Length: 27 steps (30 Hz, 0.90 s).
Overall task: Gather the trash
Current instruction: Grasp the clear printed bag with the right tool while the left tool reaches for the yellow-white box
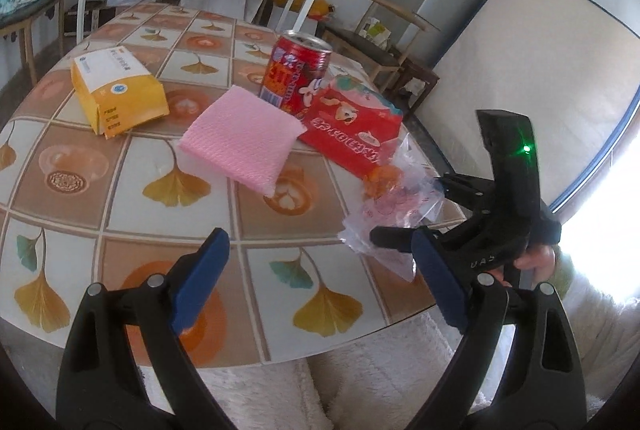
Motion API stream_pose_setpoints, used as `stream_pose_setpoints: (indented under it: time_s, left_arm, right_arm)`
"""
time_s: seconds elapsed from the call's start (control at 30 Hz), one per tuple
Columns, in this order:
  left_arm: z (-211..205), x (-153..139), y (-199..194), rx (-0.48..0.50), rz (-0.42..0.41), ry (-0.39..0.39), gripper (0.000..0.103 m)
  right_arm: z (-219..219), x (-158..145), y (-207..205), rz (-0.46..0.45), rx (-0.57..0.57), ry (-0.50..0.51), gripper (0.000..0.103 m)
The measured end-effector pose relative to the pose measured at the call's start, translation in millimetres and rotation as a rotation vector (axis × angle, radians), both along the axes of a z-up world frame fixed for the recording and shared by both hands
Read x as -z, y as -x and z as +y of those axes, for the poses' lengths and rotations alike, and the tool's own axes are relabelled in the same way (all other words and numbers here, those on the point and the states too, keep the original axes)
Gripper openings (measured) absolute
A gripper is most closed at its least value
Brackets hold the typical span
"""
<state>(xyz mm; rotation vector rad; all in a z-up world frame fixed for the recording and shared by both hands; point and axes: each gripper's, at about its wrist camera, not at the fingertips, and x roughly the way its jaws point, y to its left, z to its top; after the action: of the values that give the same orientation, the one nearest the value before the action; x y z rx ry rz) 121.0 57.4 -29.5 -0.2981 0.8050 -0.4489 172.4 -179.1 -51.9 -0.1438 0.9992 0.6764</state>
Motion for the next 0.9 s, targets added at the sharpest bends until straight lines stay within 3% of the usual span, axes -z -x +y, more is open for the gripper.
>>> stream_pose_setpoints:
  time_s: [0.23, 0.57, 0.77, 0.9]
  left_arm:
    - [7, 3, -5, -0.022, 0.01, 0.011, 0.088]
    - [23, 0, -8, -0.091, 0.027, 0.011, 0.088]
    - [55, -15, -27, -0.223, 0.025, 0.019, 0.088]
    - [78, -25, -58, -0.38, 0.043, -0.055, 0.088]
  right_arm:
    - [-7, -1, 5, -0.025, 0.049, -0.006, 0.082]
    - [-9, 0, 22, -0.065, 0.122, -0.015, 0.075]
    - [-20, 0, 32, -0.062, 0.164, -0.05, 0.074]
    - [-27, 1, 35, -0.06, 0.179, -0.073, 0.074]
